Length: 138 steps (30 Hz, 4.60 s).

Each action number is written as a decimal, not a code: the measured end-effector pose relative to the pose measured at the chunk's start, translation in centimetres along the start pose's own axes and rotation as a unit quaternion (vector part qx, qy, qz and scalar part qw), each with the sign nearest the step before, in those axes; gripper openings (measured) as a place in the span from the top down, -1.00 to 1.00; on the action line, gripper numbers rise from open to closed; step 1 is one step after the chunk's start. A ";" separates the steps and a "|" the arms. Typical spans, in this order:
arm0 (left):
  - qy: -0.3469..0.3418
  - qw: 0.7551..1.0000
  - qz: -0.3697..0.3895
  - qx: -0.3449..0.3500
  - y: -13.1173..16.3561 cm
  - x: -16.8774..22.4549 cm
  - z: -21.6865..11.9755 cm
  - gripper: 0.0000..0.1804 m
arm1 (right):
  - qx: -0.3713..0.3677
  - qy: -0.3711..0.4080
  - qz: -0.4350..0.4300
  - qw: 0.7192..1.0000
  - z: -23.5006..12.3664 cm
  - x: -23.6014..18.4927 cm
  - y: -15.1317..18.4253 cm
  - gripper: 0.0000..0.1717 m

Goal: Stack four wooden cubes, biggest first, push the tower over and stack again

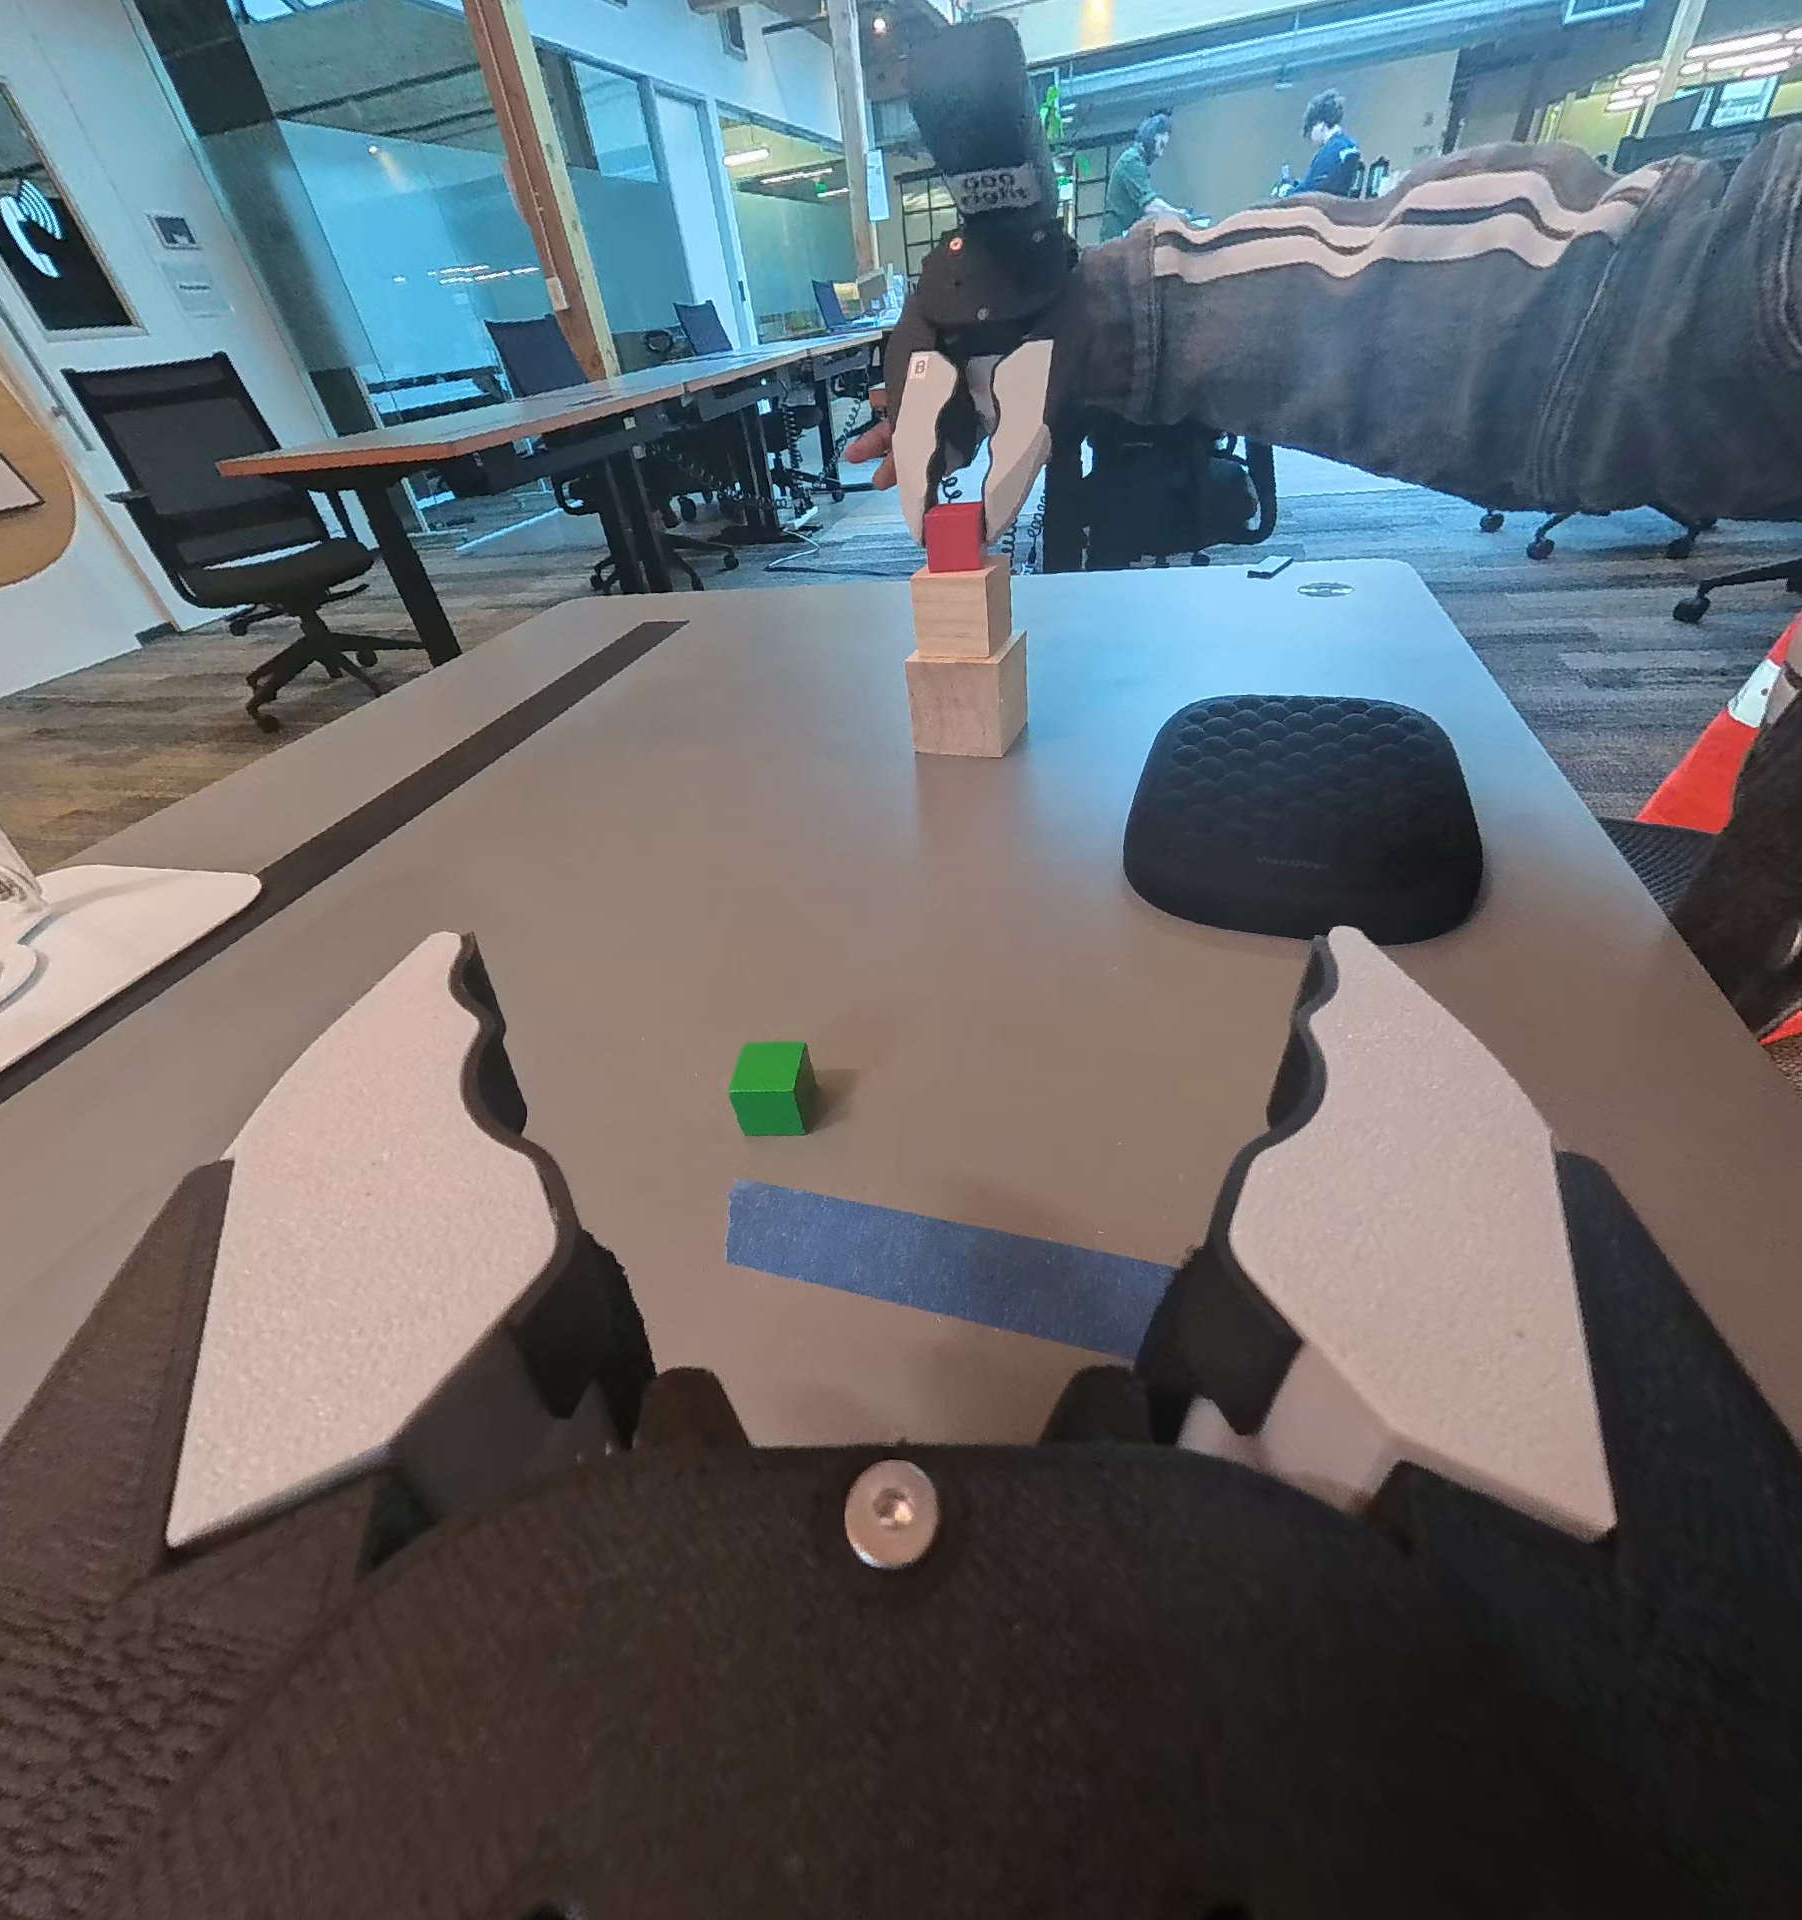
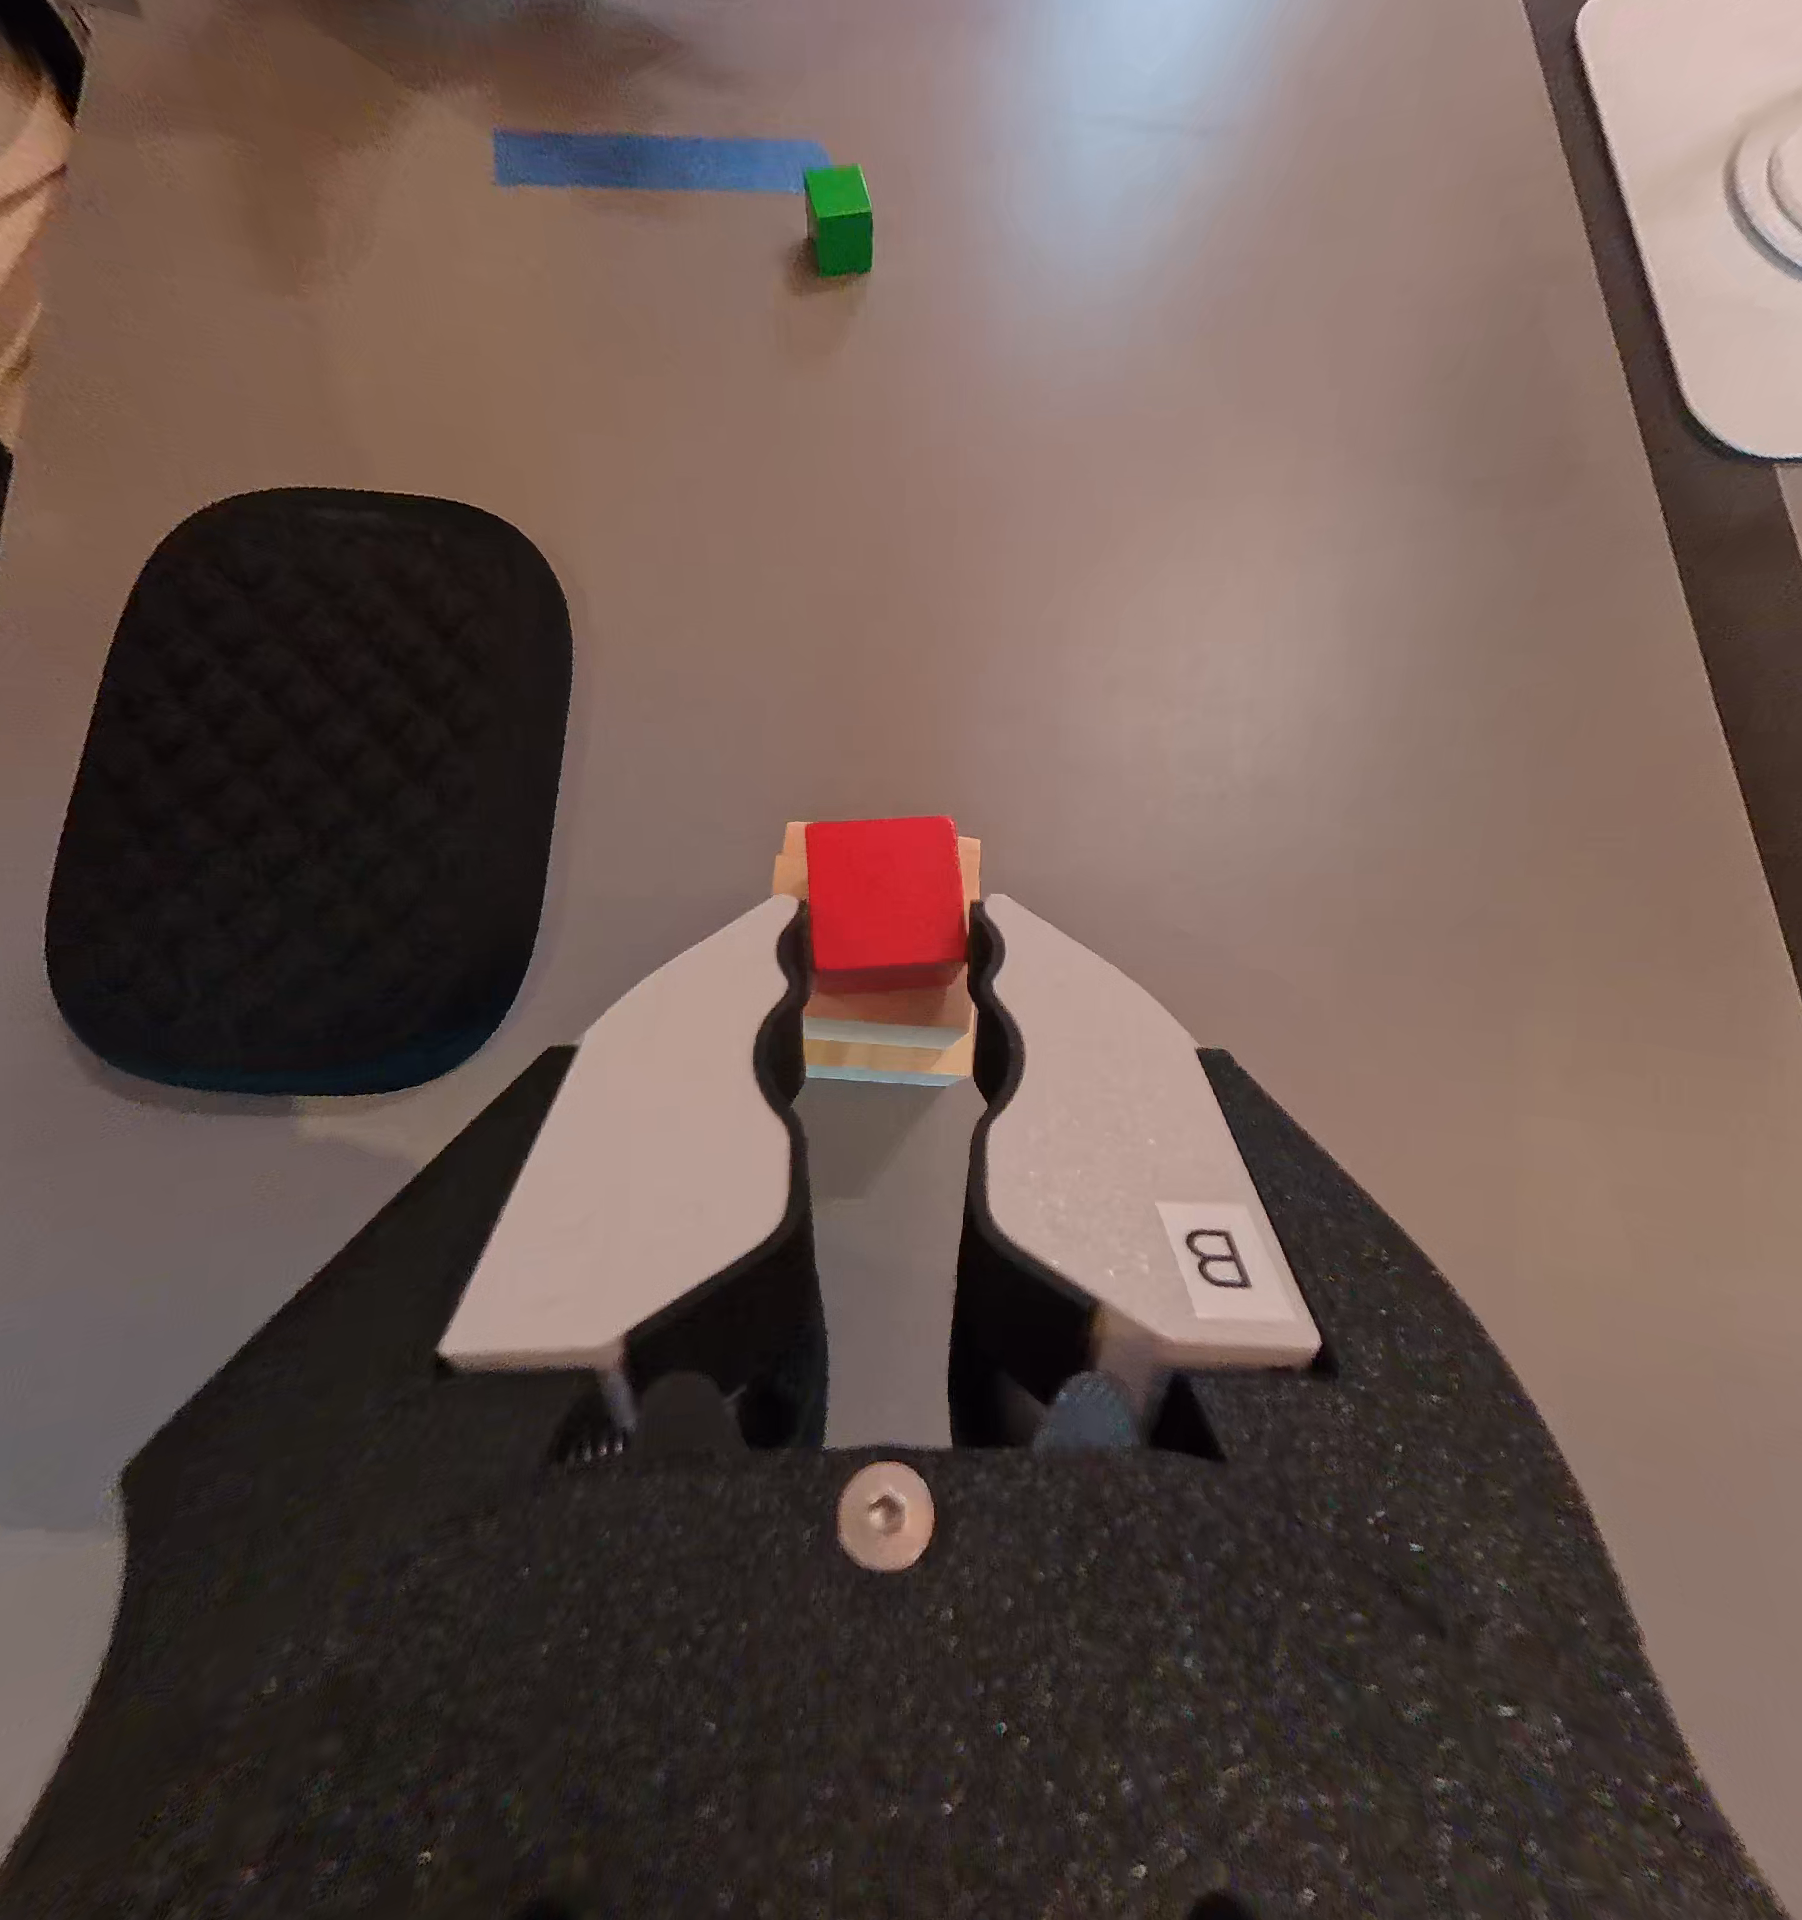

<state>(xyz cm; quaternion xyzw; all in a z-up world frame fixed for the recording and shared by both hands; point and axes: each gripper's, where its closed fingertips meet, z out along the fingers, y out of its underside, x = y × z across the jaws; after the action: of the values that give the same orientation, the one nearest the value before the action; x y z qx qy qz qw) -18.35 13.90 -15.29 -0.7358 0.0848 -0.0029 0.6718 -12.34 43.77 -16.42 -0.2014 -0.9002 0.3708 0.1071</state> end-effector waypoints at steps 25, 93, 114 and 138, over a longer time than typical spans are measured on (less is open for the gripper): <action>0.002 1.000 0.002 -0.005 0.2 0.1 0.1 -0.55 | 0.005 0.075 0.034 0.997 -0.5 0.3 0.1 0.46; 0.004 1.000 0.004 -0.004 0.2 0.1 0.2 -0.55 | -0.250 0.005 0.038 0.967 -1.7 -0.1 -0.8 0.75; 0.002 1.000 0.004 -0.008 0.3 0.0 0.2 -0.55 | -0.221 0.063 0.057 0.972 -3.0 0.4 -0.9 0.48; 0.000 1.000 0.007 -0.010 0.5 0.0 0.2 -0.55 | -0.171 0.071 0.087 0.979 2.0 -0.2 2.1 1.00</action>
<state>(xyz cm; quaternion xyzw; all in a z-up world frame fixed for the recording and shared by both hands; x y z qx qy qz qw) -18.34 14.08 -15.78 -0.7422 0.0897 0.0025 0.6642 -12.24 43.76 -19.28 -0.3197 -0.9196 0.2044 0.1021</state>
